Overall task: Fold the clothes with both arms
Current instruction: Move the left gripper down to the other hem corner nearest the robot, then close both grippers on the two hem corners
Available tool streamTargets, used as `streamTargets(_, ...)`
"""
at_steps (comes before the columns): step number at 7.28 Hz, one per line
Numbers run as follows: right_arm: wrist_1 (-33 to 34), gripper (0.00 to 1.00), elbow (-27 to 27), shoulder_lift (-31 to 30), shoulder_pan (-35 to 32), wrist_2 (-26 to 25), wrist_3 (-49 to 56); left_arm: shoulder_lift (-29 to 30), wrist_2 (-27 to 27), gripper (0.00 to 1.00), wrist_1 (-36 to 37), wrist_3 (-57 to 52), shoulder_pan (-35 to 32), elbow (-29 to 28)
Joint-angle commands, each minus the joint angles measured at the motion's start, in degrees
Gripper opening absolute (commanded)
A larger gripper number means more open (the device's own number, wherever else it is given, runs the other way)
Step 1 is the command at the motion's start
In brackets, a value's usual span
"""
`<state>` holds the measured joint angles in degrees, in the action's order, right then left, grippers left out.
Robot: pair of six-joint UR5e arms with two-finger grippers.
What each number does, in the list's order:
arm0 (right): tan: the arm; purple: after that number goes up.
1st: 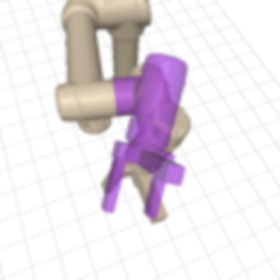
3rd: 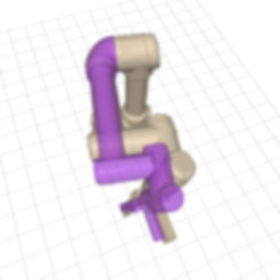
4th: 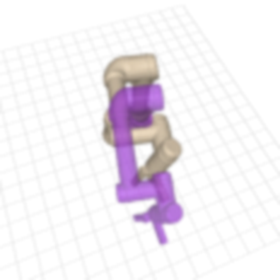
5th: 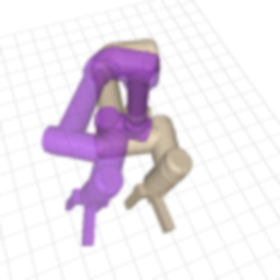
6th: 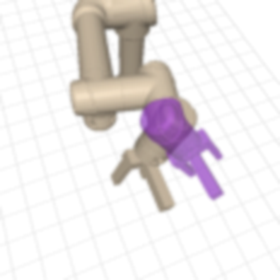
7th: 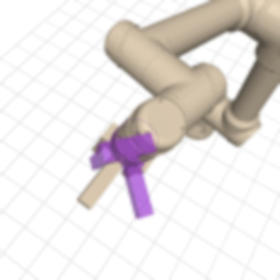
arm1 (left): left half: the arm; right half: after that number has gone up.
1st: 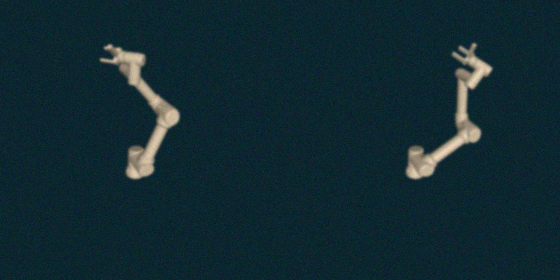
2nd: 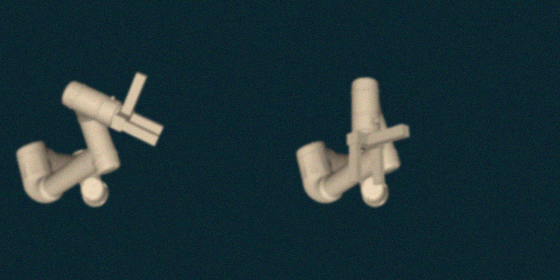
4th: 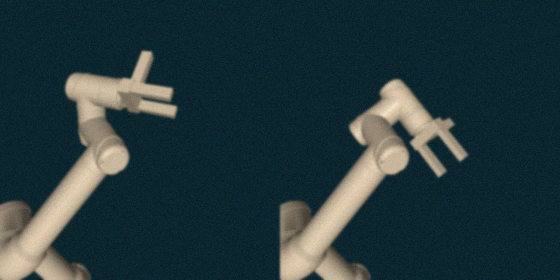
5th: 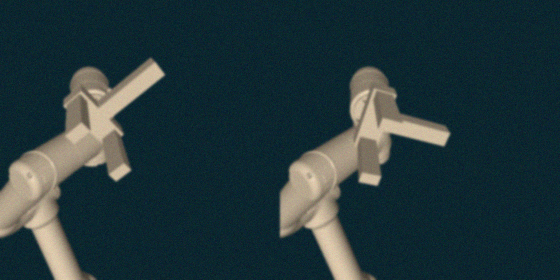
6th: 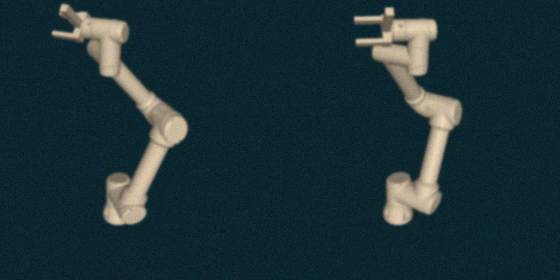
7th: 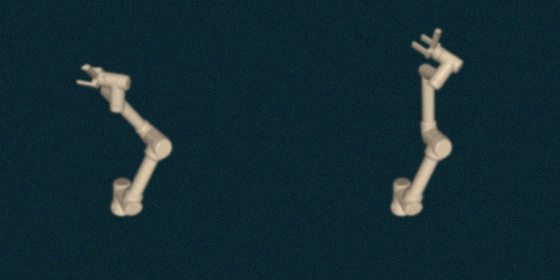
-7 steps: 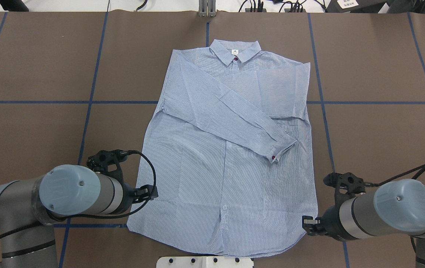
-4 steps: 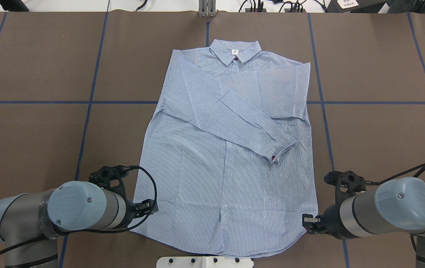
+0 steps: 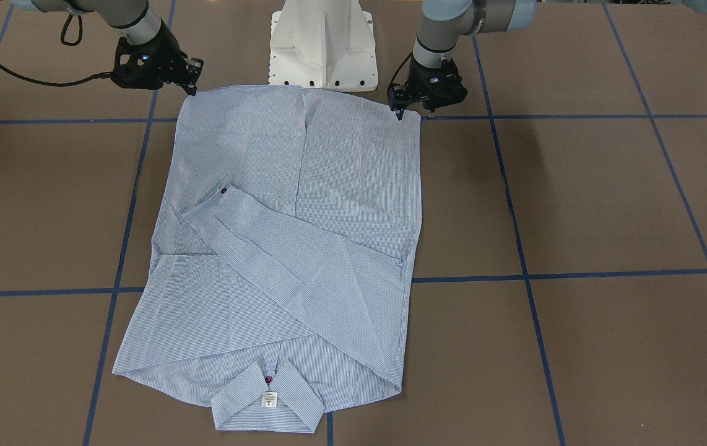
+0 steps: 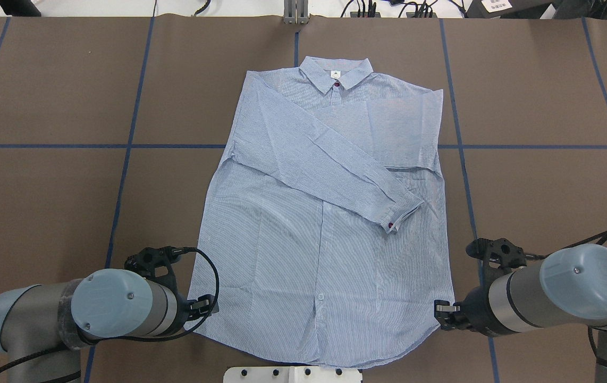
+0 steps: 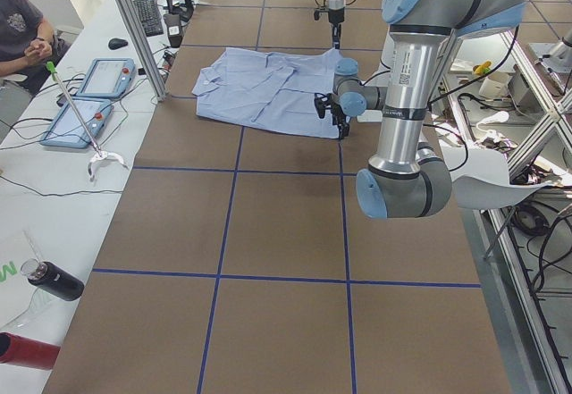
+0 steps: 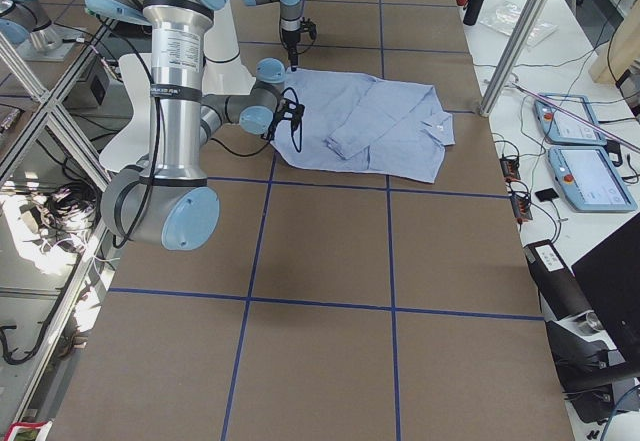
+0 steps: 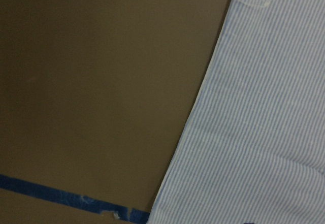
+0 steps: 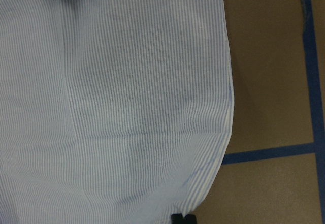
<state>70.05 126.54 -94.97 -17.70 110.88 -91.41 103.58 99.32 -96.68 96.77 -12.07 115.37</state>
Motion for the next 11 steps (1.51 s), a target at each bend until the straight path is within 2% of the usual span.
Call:
streamTargets(1,0.0,0.0,0.0,0.0,-0.1,0.1,0.0,0.0,0.0,0.7,0.0,0.0,0.2,-0.5)
streamTargets(2,0.0,0.0,-0.1,0.0,-0.1,0.1,0.0,0.0,-0.2,0.64,0.0,0.0,0.2,-0.8)
streamTargets(3,0.0,0.0,-0.1,0.0,-0.3,0.2,0.0,0.0,-0.4,0.64,0.0,0.0,0.3,-1.1)
streamTargets(6,0.0,0.0,-0.1,0.0,-0.7,0.3,0.2,0.0,-0.4,0.52,0.0,0.0,0.3,-1.4)
streamTargets(8,0.0,0.0,-0.2,0.0,-1.0,0.7,0.4,0.0,-0.4,0.41,0.0,0.0,0.3,-1.4)
streamTargets(11,0.0,0.0,-0.2,0.0,-1.3,1.1,0.5,0.0,-0.4,0.19,0.1,-0.1,0.2,-1.2)
